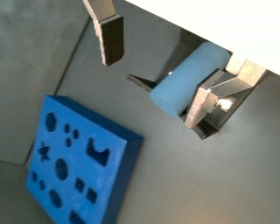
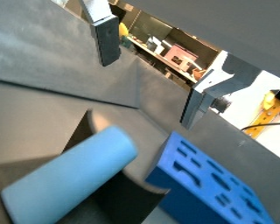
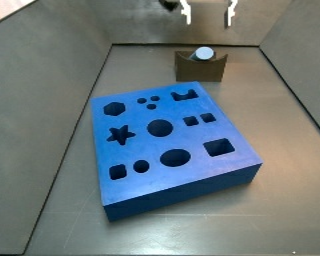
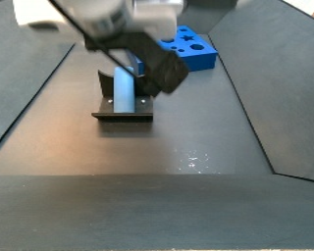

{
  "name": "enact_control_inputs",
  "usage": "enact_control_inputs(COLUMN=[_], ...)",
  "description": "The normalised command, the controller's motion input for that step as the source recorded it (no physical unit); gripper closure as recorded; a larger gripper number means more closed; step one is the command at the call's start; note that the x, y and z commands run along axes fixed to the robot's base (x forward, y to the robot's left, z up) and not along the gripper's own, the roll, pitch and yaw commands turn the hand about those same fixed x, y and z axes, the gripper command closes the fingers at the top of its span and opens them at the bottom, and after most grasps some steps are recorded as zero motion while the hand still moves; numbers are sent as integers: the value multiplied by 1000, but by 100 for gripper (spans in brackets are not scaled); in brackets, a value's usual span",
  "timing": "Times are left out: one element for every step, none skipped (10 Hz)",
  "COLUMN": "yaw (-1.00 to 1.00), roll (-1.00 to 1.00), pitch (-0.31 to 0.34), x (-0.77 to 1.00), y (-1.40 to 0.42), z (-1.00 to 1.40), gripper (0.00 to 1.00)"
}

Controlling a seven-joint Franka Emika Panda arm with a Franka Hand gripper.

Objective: Pick up the oval object. Move up. Place the oval object on the fixture. Regrasp the oval object. Move to above the board. Insert the oval object.
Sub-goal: Regrasp the oval object.

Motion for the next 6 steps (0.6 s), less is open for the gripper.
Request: enact_control_inputs(yaw=[10,10,10,9,9,9], roll=[1000,1000,1000,1000,1000,1000], pitch=[55,55,46,38,37,36], x=[-144,-132,-123,-107,-75,-38], y=[-850,-865,-751,-538,-364,-168], z=[1000,957,836,586,368,136], gripper=[0,0,0,0,0,0])
